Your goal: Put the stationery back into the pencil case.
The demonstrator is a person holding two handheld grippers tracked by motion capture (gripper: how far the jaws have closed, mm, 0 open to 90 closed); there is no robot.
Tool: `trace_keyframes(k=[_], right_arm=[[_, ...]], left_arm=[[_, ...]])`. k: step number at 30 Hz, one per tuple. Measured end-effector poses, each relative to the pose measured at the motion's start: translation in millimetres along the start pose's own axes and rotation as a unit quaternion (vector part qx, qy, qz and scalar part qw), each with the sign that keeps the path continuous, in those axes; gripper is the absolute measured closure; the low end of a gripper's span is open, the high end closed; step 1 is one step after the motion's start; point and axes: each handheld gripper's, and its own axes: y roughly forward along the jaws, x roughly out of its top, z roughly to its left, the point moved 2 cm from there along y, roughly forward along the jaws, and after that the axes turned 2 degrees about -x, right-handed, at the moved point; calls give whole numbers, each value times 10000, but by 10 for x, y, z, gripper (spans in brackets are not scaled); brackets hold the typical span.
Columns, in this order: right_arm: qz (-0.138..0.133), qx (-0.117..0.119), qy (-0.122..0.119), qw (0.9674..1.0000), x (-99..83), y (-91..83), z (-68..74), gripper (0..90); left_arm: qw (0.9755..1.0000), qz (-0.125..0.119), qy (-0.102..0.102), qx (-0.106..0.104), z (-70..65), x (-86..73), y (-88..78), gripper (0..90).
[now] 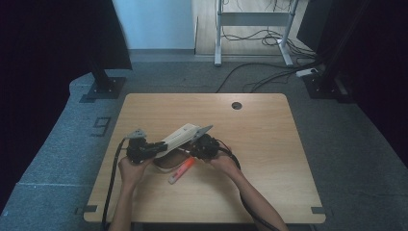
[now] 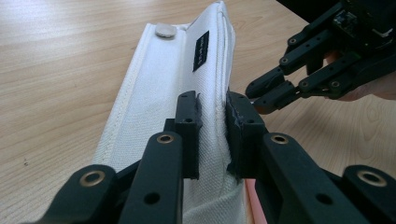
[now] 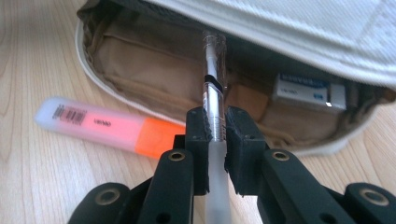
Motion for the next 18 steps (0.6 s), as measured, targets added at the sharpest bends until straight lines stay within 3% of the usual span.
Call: trace_keyframes(k=[18], right_arm=[[-12, 21, -102, 9999, 184, 281, 26, 777]], left_arm=[[10000, -5, -3, -37, -9, 2, 2, 762]])
